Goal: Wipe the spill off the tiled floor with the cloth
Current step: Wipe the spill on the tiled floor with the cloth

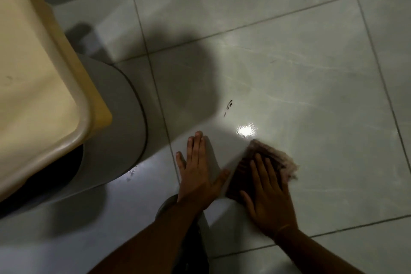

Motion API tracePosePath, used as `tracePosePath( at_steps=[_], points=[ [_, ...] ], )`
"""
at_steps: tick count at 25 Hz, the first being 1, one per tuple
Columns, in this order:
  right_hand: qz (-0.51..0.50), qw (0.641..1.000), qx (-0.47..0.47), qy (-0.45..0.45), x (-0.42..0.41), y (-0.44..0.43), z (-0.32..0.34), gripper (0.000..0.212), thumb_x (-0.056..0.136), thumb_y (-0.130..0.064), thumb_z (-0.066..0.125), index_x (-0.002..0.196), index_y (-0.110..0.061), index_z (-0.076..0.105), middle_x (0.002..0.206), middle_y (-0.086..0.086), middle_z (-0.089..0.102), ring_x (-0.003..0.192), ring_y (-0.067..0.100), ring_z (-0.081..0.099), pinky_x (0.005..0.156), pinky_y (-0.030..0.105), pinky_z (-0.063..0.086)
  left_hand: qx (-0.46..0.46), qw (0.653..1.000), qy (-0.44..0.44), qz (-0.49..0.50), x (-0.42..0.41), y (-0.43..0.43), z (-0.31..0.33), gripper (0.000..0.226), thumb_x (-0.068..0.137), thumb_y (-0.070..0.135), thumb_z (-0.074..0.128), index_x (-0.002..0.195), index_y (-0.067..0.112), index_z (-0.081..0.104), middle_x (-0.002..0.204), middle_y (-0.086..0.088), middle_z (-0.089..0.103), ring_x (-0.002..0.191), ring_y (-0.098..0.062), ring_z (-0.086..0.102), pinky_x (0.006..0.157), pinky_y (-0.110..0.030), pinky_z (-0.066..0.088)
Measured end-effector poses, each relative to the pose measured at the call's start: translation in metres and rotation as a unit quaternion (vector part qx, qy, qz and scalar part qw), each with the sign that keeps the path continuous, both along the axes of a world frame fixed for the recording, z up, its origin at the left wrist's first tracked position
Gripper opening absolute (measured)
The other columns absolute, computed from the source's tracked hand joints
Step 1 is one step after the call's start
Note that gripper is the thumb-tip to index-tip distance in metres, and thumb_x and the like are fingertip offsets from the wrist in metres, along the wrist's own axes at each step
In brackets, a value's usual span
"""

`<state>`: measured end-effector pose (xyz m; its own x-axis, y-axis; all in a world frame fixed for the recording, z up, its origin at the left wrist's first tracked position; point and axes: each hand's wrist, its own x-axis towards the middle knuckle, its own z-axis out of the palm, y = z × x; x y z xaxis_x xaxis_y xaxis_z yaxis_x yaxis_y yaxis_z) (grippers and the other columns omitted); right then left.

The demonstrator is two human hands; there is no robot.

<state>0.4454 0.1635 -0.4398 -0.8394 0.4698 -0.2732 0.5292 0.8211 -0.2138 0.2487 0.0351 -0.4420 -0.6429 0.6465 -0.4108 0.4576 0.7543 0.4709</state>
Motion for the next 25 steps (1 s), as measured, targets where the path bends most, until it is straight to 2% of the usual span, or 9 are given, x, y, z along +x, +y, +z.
tracePosePath(
  at_steps=[3,6,9,11,14,17,19,22,25],
  points=[
    [-0.029,0.999,0.023,-0.017,-0.034,0.066,0.0,0.087,0.104,-0.067,0.029,0.171,-0.013,0.018,0.181,0.01,0.013,0.167,0.034,0.015,0.131,0.059,0.015,-0.017,1.0,0.005,-0.002,0.0,0.001,-0.001,0.114,0.088,0.092,0.029,0.17,0.021,-0.009,0.178,0.009,-0.021,0.163,-0.015,-0.022,0.126,-0.06,-0.009],
    [-0.122,0.992,0.044,-0.003,-0.135,0.115,-0.003,0.089,0.101,-0.062,0.037,0.169,-0.008,0.02,0.18,0.016,0.017,0.166,0.039,0.017,0.131,0.065,0.017,-0.019,1.0,0.005,0.0,0.0,0.002,-0.001,0.114,0.089,0.092,0.031,0.17,0.023,-0.01,0.177,0.01,-0.022,0.162,-0.013,-0.024,0.125,-0.058,-0.011],
    [-0.034,0.998,0.035,0.025,-0.202,0.097,-0.008,0.09,0.098,-0.057,0.043,0.169,-0.006,0.021,0.179,0.017,0.018,0.165,0.041,0.017,0.131,0.065,0.012,-0.005,1.0,-0.006,0.013,0.0,0.0,-0.001,0.112,0.09,0.09,0.033,0.169,0.026,-0.013,0.177,0.012,-0.022,0.163,-0.012,-0.023,0.126,-0.058,-0.011],
    [0.052,0.998,0.029,0.038,-0.185,0.078,-0.013,0.089,0.099,-0.056,0.046,0.17,-0.009,0.02,0.18,0.013,0.016,0.167,0.037,0.015,0.132,0.062,0.011,0.001,1.0,-0.008,0.014,-0.001,0.001,0.001,0.109,0.091,0.089,0.034,0.168,0.029,-0.015,0.176,0.013,-0.024,0.163,-0.012,-0.022,0.127,-0.058,-0.01],
    [0.156,0.987,0.007,0.032,-0.1,0.056,-0.012,0.086,0.104,-0.059,0.041,0.171,-0.012,0.017,0.182,0.008,0.007,0.169,0.031,0.007,0.131,0.063,0.015,0.013,1.0,-0.01,0.015,0.0,0.001,0.003,0.11,0.092,0.088,0.035,0.169,0.026,-0.014,0.177,0.01,-0.023,0.164,-0.015,-0.02,0.127,-0.058,-0.01],
    [0.204,0.979,0.021,0.004,-0.029,0.073,-0.005,0.084,0.107,-0.062,0.031,0.172,-0.012,0.014,0.182,0.008,0.007,0.169,0.032,0.005,0.129,0.063,0.021,0.01,1.0,-0.015,0.015,-0.001,0.001,0.003,0.114,0.09,0.09,0.034,0.169,0.021,-0.012,0.177,0.01,-0.023,0.164,-0.015,-0.02,0.127,-0.059,-0.009],
    [0.178,0.984,0.028,-0.017,-0.034,0.112,-0.001,0.084,0.107,-0.063,0.028,0.171,-0.011,0.018,0.181,0.011,0.014,0.168,0.033,0.008,0.128,0.063,0.024,0.001,1.0,-0.009,0.012,-0.001,0.001,0.004,0.116,0.089,0.091,0.033,0.169,0.022,-0.014,0.177,0.01,-0.024,0.163,-0.014,-0.022,0.127,-0.058,-0.01],
    [0.064,0.996,0.058,-0.027,-0.114,0.164,0.0,0.087,0.104,-0.062,0.031,0.169,-0.006,0.024,0.179,0.016,0.019,0.166,0.039,0.018,0.131,0.061,0.019,-0.004,1.0,-0.011,0.015,0.0,0.002,0.003,0.117,0.087,0.093,0.032,0.167,0.026,-0.02,0.176,0.012,-0.026,0.162,-0.012,-0.024,0.126,-0.056,-0.012],
    [0.032,0.998,0.046,-0.001,-0.198,0.15,-0.002,0.092,0.098,-0.06,0.038,0.169,-0.005,0.021,0.18,0.016,0.017,0.166,0.04,0.016,0.132,0.062,0.014,-0.009,1.0,-0.006,0.008,0.0,0.001,0.001,0.117,0.086,0.093,0.031,0.167,0.026,-0.021,0.176,0.012,-0.027,0.161,-0.011,-0.026,0.125,-0.056,-0.013]
  ],
)
